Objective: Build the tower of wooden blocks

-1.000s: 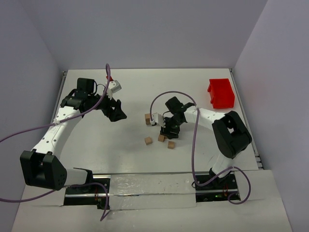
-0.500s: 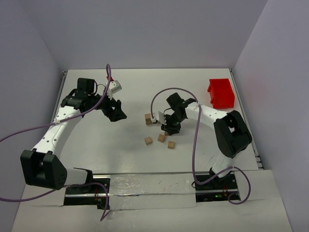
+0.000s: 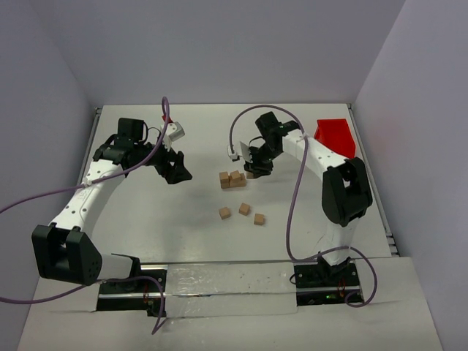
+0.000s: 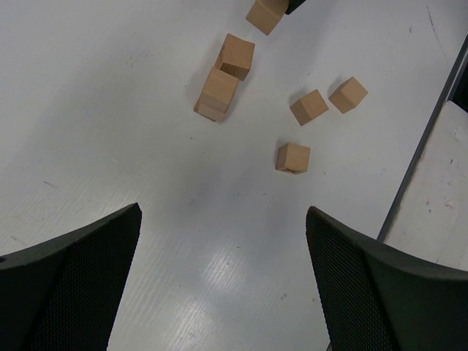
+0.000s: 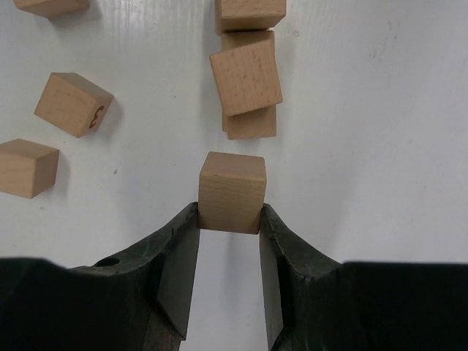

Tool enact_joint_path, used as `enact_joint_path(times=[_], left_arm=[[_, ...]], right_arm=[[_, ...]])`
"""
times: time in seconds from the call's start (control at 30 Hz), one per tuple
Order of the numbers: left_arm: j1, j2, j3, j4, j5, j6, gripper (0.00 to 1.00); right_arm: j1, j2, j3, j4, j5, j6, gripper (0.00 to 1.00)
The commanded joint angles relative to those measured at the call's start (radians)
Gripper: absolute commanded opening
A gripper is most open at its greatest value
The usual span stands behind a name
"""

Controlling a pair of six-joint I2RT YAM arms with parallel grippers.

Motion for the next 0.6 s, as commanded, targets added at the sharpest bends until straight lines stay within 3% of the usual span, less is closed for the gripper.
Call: enact_joint_path(times=[0.0,0.57], left_arm=[[0.005,0.0,-0.001,0.026,0.039,0.025,0.99],[0.005,0.009,0.002,0.021,0.049,0.028,0.99]], right_arm=[[0.001,0.05,0.07,-0.073,-0.021,-0.046,0.0],[0.011,0.119,0.163,-0.099,-0.022,-0.054,0.0]])
